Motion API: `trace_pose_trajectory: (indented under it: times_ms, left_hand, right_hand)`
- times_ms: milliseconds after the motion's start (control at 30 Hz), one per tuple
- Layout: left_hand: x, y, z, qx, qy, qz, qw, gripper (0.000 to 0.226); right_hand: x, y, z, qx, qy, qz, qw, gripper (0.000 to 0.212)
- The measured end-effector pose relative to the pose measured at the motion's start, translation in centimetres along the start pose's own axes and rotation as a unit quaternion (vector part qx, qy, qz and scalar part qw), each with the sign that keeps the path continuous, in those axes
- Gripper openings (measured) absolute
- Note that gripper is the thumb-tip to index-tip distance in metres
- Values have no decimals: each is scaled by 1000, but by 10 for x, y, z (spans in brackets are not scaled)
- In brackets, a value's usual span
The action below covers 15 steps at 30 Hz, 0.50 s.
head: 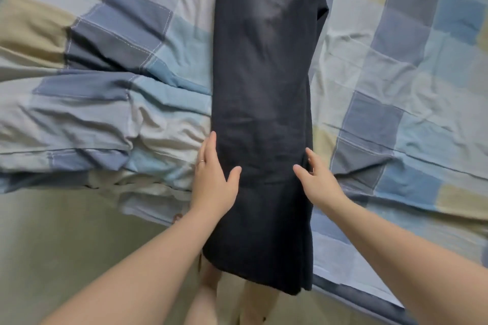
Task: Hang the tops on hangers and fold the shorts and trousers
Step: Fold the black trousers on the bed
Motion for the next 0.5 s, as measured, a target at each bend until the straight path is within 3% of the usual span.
trace_pose_trajectory:
  times_ms: [133,267,400,500]
  left_hand:
    - [35,23,-36,44,-56,-10,997,90]
    - [52,50,-78,53,-104,-46,992,93]
    - [59,65,-107,23,-112,-44,992,71]
    - [57,72,-120,30,-127,-49,990,58]
  right_hand:
    - [32,19,42,-40,33,-5,999,67]
    - [49,33,75,-54,9,17,998,66]
    - [62,39,96,-81,-15,69,994,62]
    - [79,46,115,-109,15,100,989,51]
Point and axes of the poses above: each hand's wrist, its own x-axis away from the middle knuckle, its own y-axis out of the palm, z = x × y, the point moved 5 cm from there along -x, towards the middle knuckle, and after that the axes turned 11 degrees about -y, right-handed, at the moved point
